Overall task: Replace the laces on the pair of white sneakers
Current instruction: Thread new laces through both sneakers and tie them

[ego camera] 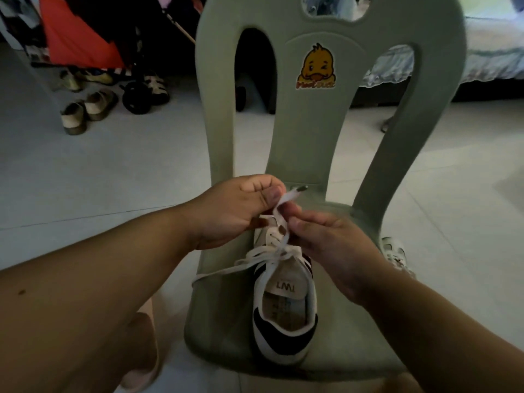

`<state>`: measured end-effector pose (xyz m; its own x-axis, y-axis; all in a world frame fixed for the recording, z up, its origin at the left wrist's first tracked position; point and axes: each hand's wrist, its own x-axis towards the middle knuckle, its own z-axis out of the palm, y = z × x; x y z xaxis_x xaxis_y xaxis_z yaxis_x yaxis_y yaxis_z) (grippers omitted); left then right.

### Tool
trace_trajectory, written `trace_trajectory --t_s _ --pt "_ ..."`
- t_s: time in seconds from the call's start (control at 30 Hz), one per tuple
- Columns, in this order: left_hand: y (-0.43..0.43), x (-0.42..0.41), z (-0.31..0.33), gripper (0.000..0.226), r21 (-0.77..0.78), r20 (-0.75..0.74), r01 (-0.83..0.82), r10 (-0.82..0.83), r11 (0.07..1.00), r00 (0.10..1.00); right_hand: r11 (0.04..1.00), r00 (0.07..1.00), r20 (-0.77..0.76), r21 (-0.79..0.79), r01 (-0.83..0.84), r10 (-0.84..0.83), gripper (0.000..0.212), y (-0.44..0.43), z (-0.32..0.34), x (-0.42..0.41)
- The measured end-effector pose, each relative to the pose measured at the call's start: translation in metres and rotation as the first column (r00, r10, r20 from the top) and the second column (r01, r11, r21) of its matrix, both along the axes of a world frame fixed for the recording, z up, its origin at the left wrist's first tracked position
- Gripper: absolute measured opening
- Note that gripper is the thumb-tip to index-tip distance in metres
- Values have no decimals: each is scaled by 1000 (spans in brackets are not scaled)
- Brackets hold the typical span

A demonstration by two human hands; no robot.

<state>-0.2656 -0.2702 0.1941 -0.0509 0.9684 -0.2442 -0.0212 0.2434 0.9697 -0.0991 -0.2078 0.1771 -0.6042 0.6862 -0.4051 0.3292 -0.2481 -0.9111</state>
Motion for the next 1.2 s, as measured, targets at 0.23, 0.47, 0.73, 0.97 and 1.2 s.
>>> trace_trajectory --t_s 0.23,0.47,0.73,0.97,1.2 --pt "15 17 -8 20 -75 -248 -108 87 991 965 944 881 459 226 -242 116 42 -1 -14 24" --pt "15 40 -27 18 -216 -697 142 -254 966 670 900 859 500 314 -303 115 19 -1 -27 39" --pt "17 50 -37 18 -220 -843 164 -272 962 464 1000 947 321 -18 -26 30 20 4 -38 38" --pt "13 52 -41 24 -114 -861 56 -127 992 493 997 953 302 -72 5 18 13 3 -41 39" --pt "7 56 -44 23 -57 -843 0 -48 998 536 995 961 277 -92 25 2 13 4 -42 38"
